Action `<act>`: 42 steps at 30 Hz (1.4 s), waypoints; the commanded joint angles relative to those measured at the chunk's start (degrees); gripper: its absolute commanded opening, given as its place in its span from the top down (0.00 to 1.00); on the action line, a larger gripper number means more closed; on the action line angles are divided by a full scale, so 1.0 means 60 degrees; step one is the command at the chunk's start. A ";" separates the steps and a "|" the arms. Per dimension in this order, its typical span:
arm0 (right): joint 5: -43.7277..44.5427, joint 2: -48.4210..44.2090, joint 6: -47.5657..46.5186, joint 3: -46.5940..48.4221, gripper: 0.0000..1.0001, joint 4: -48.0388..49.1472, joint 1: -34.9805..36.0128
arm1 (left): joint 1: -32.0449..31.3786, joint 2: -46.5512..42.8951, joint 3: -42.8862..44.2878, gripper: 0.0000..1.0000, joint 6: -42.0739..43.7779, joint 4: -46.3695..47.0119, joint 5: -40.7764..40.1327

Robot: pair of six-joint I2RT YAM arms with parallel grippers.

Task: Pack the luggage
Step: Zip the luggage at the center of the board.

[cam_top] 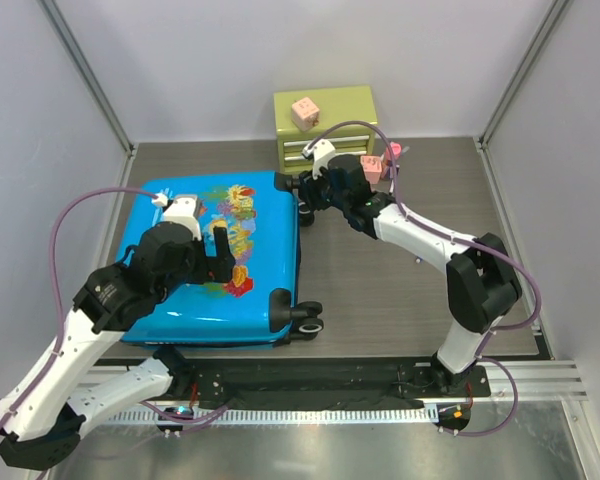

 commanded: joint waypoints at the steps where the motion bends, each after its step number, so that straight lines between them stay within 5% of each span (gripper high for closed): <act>1: 0.1353 0.0116 0.0536 0.0306 0.97 -0.0513 -0.0037 | 0.0101 0.0080 -0.0052 0.00 -0.0131 -0.0251 -0.0209; 11: 0.4444 -0.1729 0.1809 -0.1100 0.99 -0.2332 -0.0037 | 0.0175 0.0007 0.0168 0.00 -0.0043 -0.0207 -0.0722; 24: 0.6467 -0.4218 0.4035 -0.2960 0.99 -0.4866 -0.0037 | 0.0204 -0.0403 -0.0008 0.00 -0.0262 -0.0558 -0.1000; 33: 0.7246 -0.5070 0.5297 -0.3283 0.99 -0.7048 -0.0052 | 0.0219 -0.0901 -0.0154 0.00 -0.0775 -0.1071 -0.1425; 42: 0.6368 -0.6154 0.5576 -0.3986 0.99 -0.7226 -0.0037 | 0.0204 -0.1823 -0.1308 0.00 -0.2034 -0.1058 -0.1396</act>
